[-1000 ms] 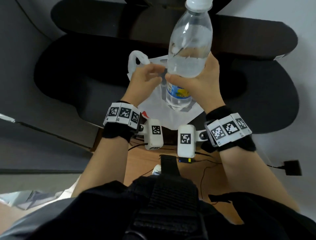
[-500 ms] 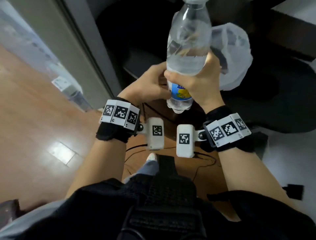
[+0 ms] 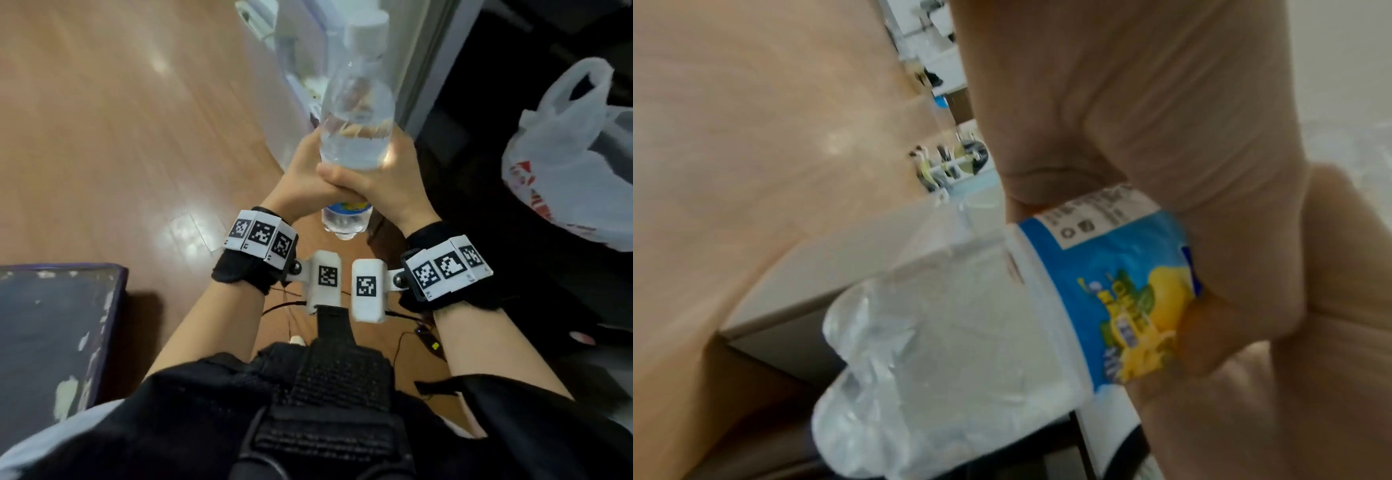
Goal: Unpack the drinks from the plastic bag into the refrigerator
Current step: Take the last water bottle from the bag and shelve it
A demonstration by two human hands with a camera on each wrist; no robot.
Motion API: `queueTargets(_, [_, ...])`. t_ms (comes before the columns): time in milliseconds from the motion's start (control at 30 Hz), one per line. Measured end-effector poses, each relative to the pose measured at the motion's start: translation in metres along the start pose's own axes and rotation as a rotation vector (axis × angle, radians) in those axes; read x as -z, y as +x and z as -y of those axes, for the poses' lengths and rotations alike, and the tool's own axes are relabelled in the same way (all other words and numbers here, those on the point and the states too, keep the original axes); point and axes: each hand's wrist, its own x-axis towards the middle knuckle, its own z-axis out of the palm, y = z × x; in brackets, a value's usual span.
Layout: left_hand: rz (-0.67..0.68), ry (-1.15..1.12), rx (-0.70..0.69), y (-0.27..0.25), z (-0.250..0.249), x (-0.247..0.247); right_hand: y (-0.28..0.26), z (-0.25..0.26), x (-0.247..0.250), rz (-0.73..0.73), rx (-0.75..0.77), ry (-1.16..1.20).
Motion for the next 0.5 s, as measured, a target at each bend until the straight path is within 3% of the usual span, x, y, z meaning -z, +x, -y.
queueTargets(333, [-0.491, 0.089, 0.084, -0.035, 0.035, 0.125, 0.035, 0.011, -0.114, 0.331, 0.017, -0.006])
queueTargets(500, [-0.62, 0.103, 0.096, -0.031, 0.038, 0.175, 0.078, 0.011, -0.159, 0.467, 0.07, 0.004])
